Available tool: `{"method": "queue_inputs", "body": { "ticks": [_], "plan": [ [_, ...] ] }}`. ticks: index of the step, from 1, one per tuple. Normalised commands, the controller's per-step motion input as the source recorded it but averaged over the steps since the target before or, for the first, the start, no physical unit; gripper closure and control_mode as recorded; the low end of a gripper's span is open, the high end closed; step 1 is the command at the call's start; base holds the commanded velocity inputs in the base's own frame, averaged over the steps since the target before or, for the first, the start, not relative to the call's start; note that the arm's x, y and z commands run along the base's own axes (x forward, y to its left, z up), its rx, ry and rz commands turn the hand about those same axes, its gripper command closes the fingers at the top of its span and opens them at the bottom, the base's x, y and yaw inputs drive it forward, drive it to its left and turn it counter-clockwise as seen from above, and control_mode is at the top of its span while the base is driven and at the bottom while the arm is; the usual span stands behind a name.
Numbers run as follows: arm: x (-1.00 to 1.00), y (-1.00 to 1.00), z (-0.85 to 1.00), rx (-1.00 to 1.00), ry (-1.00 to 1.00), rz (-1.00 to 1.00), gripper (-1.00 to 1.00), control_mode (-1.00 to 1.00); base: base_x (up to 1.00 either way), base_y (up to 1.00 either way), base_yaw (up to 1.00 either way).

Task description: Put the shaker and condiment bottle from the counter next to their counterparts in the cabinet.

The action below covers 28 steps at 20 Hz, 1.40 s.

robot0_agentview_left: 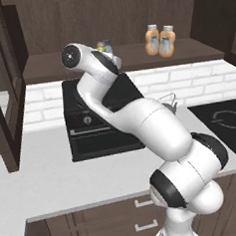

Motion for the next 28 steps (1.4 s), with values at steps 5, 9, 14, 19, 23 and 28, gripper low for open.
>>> {"method": "queue_inputs", "body": {
  "ticks": [5,9,14,19,23,28],
  "plan": [
    [0.31,0.0,-0.02,0.0,0.05,0.0,1.0,-1.0,0.0,0.0,0.0],
    [0.23,0.0,-0.12,0.0,0.01,0.0,1.0,-1.0,0.0,0.0,0.0],
    [0.07,0.0,-0.23,0.0,0.0,0.0,1.0,-1.0,0.0,0.0,0.0],
    [0.12,0.0,-0.12,0.0,0.0,0.0,1.0,-1.0,0.0,0.0,0.0],
    [0.18,0.0,-0.01,0.0,0.0,0.0,1.0,-1.0,0.0,0.0,0.0],
    [0.15,0.0,-0.08,0.0,0.0,0.0,1.0,-1.0,0.0,0.0,0.0]
  ]
}}
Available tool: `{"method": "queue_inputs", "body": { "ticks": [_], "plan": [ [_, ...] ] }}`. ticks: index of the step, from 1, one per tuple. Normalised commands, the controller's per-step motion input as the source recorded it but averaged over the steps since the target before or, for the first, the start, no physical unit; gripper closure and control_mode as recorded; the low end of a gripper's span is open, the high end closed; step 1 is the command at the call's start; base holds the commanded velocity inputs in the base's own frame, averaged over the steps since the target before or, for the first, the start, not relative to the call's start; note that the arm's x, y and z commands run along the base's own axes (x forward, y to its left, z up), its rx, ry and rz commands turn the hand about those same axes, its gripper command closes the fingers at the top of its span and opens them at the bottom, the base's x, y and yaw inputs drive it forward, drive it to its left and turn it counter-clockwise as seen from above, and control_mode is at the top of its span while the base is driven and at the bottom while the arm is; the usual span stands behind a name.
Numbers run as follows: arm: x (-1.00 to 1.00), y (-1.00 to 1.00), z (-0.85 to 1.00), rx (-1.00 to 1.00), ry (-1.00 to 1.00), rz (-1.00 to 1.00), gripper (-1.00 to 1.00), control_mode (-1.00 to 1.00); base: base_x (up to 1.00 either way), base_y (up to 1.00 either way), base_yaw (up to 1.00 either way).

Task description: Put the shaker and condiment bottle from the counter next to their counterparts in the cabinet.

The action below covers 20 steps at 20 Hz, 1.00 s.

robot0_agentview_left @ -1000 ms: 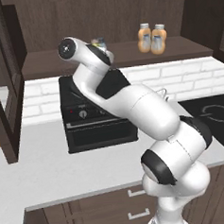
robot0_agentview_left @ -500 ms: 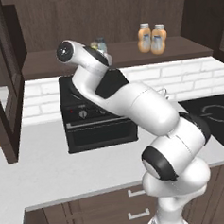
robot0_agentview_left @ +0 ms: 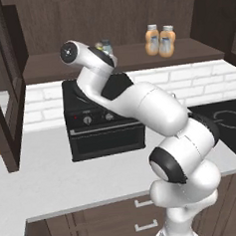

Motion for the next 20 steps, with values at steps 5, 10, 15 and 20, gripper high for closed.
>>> {"method": "queue_inputs", "body": {
  "ticks": [5,10,15,20],
  "plan": [
    [0.18,0.0,-0.19,0.0,0.0,0.0,1.0,-1.0,0.0,0.0,0.0],
    [0.2,0.0,-0.16,0.0,0.0,0.0,1.0,-1.0,0.0,0.0,0.0],
    [0.04,0.0,-0.15,0.0,0.0,0.0,-1.0,-1.0,0.0,0.0,0.0],
    [0.0,0.0,-0.16,0.0,0.0,0.0,-1.0,-1.0,0.0,0.0,0.0]
  ]
}}
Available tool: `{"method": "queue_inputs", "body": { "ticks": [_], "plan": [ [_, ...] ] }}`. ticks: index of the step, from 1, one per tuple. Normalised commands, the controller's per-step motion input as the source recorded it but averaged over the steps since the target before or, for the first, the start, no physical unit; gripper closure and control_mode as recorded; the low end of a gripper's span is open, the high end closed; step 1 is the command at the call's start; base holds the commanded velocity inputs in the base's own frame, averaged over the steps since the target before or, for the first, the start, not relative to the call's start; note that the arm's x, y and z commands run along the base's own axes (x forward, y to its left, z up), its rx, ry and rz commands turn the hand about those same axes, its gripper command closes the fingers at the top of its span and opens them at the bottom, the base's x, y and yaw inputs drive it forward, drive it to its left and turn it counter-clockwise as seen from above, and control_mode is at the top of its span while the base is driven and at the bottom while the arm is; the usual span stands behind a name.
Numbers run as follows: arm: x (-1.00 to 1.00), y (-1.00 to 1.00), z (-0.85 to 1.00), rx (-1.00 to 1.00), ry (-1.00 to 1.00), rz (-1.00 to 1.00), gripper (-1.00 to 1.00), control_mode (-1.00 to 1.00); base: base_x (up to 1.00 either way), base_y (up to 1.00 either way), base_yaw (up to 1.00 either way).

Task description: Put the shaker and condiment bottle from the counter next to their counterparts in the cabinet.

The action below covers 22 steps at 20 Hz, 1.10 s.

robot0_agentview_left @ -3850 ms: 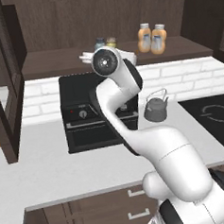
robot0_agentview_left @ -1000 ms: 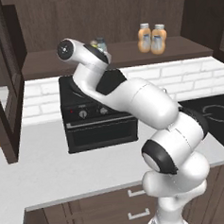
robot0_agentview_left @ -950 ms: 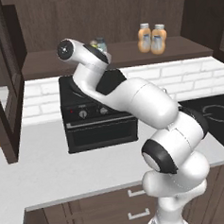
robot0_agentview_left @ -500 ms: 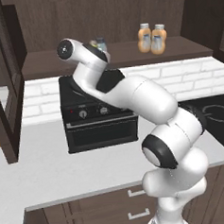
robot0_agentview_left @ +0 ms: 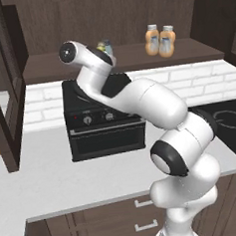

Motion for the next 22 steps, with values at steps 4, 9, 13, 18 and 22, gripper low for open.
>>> {"method": "queue_inputs", "body": {
  "ticks": [4,9,13,18,22],
  "plan": [
    [0.0,0.0,-0.21,0.0,0.0,0.0,-1.0,-1.0,0.0,0.0,0.0],
    [-0.07,0.13,-0.13,0.0,0.0,0.0,-1.0,-1.0,0.0,0.0,0.0],
    [-0.23,0.12,0.0,0.0,0.0,0.0,-1.0,-1.0,0.0,0.0,0.0],
    [-0.64,0.01,0.01,0.0,-0.06,0.0,-1.0,-1.0,0.0,0.0,0.0],
    [-0.93,-0.24,0.18,0.01,-0.18,0.09,-1.0,-1.0,0.0,0.0,0.0]
  ]
}}
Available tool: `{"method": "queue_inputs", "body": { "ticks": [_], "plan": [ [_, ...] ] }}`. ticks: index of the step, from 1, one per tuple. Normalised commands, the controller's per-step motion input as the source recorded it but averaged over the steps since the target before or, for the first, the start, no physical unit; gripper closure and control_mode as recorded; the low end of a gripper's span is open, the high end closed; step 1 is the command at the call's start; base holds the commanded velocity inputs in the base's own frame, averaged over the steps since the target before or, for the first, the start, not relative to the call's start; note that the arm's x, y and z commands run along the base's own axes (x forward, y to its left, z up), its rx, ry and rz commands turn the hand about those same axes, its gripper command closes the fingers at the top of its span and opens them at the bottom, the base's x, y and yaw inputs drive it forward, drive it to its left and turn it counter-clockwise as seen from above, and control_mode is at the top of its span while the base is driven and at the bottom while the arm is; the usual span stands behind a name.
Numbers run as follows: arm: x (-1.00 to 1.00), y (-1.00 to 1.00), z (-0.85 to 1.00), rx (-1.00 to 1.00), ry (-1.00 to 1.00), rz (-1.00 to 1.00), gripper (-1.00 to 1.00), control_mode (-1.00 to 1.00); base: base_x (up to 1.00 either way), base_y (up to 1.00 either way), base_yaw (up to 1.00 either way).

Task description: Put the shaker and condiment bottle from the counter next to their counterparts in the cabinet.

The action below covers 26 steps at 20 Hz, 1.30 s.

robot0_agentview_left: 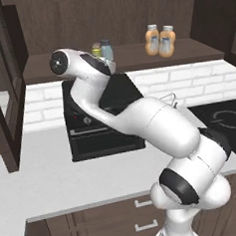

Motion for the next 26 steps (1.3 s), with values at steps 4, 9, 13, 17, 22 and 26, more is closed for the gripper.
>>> {"method": "queue_inputs", "body": {
  "ticks": [4,9,13,17,22,26],
  "plan": [
    [-1.0,-0.71,0.23,0.0,-0.21,0.29,-1.0,-1.0,0.0,0.0,0.0],
    [-1.0,-0.91,0.2,0.0,-0.22,0.49,-1.0,-1.0,0.0,0.0,0.0],
    [-1.0,-0.8,0.01,0.0,-0.15,0.55,-1.0,-1.0,0.0,0.0,0.0],
    [-1.0,-0.71,0.0,0.0,-0.09,0.48,-1.0,-1.0,0.0,0.0,0.0],
    [-1.0,-0.65,0.0,0.0,-0.05,0.35,-1.0,-1.0,0.0,0.0,0.0],
    [-1.0,-0.64,0.0,-0.01,-0.03,0.26,-1.0,-1.0,0.0,0.0,0.0]
  ]
}}
